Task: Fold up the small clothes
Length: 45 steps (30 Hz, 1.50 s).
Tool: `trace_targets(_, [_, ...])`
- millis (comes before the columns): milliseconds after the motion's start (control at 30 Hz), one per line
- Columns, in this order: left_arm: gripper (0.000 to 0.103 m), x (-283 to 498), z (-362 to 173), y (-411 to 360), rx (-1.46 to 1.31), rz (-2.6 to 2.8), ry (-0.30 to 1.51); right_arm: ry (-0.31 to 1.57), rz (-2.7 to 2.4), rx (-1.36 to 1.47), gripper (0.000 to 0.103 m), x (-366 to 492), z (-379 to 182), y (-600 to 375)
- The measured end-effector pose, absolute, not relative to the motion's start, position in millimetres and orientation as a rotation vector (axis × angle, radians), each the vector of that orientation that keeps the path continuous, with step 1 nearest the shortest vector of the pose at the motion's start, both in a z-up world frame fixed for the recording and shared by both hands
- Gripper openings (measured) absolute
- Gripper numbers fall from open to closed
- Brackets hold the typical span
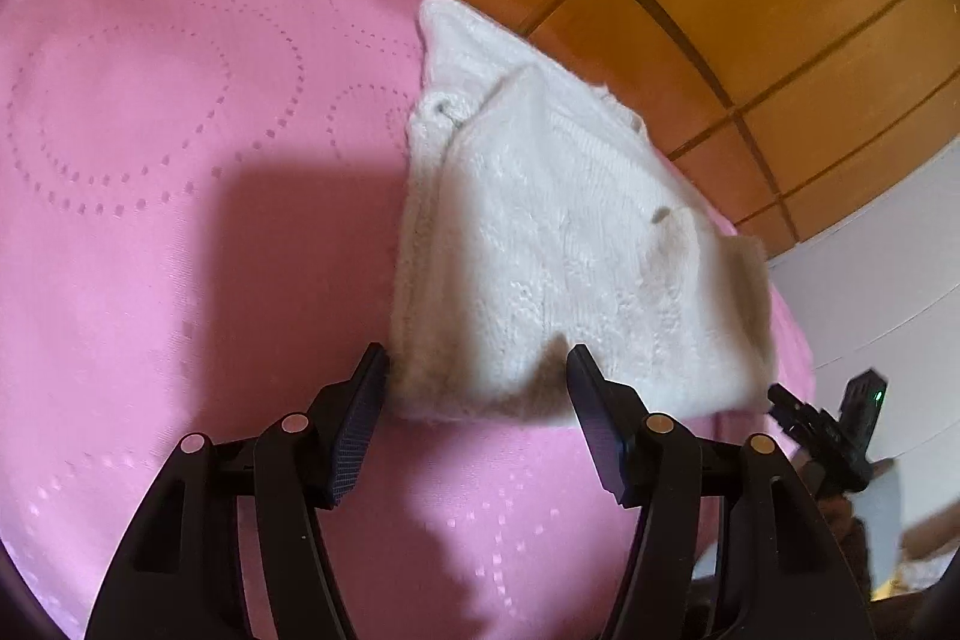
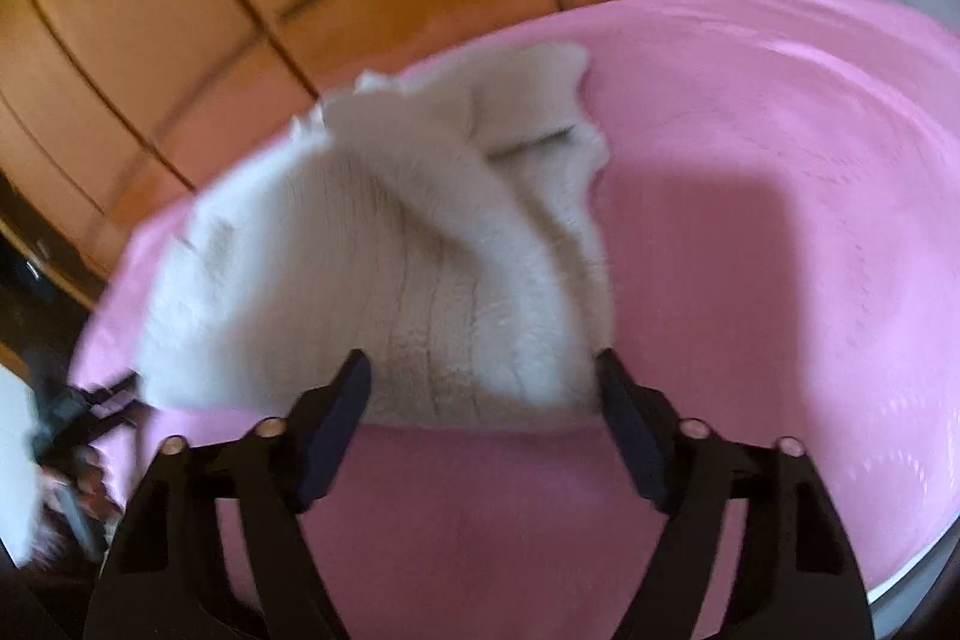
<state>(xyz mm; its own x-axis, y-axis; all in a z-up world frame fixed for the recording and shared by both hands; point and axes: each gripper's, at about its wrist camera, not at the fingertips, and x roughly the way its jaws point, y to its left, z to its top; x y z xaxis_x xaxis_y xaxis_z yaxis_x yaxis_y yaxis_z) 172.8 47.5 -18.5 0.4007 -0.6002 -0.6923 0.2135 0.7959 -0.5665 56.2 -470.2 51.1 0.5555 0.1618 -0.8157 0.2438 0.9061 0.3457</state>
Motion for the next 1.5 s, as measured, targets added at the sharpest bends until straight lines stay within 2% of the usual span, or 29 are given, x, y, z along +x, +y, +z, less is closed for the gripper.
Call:
trace_targets(33, [0.055,173.3,-18.8,44.2,-0.41,-0.534,1.035,1.0,-0.068,0.409,0.05,61.3,45.8,-463.9])
trace_targets(67, [0.044,174.2,-19.0,41.2,-0.396,-0.539,1.043,1.0,-0.077,0.395,0.029,65.4,43.2,-461.8])
trace_targets(100, [0.021,175.6,-19.4,37.5,-0.381,-0.546,1.068,0.997,-0.082,0.406,0.019,66.3,44.8,-462.2])
trace_targets(133, [0.017,174.7,-17.8,36.5,-0.373,-0.547,1.074,1.0,-0.074,0.447,0.016,63.5,47.6,-465.8])
trace_targets(200, [0.014,164.2,-8.7,38.7,-0.344,-0.55,1.041,0.98,-0.066,0.468,0.014,59.4,57.4,-466.7])
trace_targets(433, [0.01,130.6,5.5,57.7,-0.393,-0.571,1.02,0.936,-0.012,0.589,0.009,13.5,82.5,-472.6])
trace_targets(667, [0.01,74.7,11.1,77.8,-0.396,-0.591,1.049,0.984,0.032,0.609,0.009,-35.5,92.6,-470.7])
trace_targets(833, [0.013,51.7,-3.8,86.1,-0.381,-0.541,1.134,1.087,0.023,0.577,0.01,-53.1,75.2,-469.3])
trace_targets(900, [0.014,56.5,-2.4,86.7,-0.358,-0.503,1.129,1.089,-0.019,0.514,0.015,-47.1,78.0,-467.4])
trace_targets(1000, [0.033,69.1,11.4,90.5,-0.339,-0.465,1.078,1.036,-0.092,0.406,0.03,-36.6,95.0,-465.7])
trace_targets(1067, [0.039,75.2,20.0,93.1,-0.33,-0.47,1.041,0.981,-0.077,0.334,0.052,-24.0,110.6,-454.3])
trace_targets(1133, [0.044,87.7,29.8,81.0,-0.283,-0.467,1.007,0.952,-0.039,0.254,0.06,-8.1,118.5,-433.6])
trace_targets(1200, [0.048,97.6,33.5,76.8,-0.248,-0.474,0.989,0.946,-0.01,0.15,0.059,10.8,116.4,-408.8])
trace_targets(1400, [0.048,121.7,40.9,41.2,-0.086,-0.498,0.965,0.953,0.057,-0.103,0.059,39.9,93.0,-356.1])
trace_targets(1500, [0.048,130.7,30.0,31.0,-0.05,-0.527,0.989,0.984,0.034,-0.133,0.057,51.7,73.5,-362.0])
